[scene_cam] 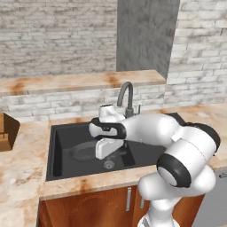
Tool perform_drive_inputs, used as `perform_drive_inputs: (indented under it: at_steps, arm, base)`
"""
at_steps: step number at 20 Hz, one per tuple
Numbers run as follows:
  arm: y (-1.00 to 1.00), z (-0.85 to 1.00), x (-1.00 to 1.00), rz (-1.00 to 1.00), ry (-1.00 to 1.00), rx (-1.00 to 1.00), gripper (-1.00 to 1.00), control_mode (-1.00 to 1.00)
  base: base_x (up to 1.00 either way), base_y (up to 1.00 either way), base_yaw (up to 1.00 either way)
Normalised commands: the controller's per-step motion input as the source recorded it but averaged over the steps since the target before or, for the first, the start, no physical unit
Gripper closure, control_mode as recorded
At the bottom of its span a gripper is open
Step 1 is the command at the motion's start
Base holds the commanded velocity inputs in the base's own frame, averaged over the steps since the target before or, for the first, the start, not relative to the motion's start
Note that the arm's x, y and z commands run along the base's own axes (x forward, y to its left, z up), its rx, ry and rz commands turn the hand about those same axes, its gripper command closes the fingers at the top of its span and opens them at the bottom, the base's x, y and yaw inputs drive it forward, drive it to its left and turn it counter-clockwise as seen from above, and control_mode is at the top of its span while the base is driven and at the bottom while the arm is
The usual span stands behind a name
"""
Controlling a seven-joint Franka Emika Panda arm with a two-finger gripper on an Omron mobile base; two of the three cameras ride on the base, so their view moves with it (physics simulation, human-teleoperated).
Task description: Pick the pan and sponge and place them into the sink. Then turn on the water.
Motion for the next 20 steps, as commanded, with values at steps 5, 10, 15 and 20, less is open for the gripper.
perform_drive_inputs:
  at_steps: [5,10,15,20]
  arm:
    - [0.00,-0.39,0.51,0.12,-0.12,-0.01,1.00,-1.00]
    - [0.00,-0.38,0.33,0.15,-0.10,0.00,1.00,-1.00]
    - [0.00,-0.50,0.12,0.05,-0.09,0.00,1.00,-1.00]
    - [0.00,-0.49,0.27,0.00,-0.01,0.06,1.00,-1.00]
  base:
    - [0.00,0.00,0.00]
    - [0.00,0.00,0.00]
    - [0.00,0.00,0.00]
    - [0.00,0.00,0.00]
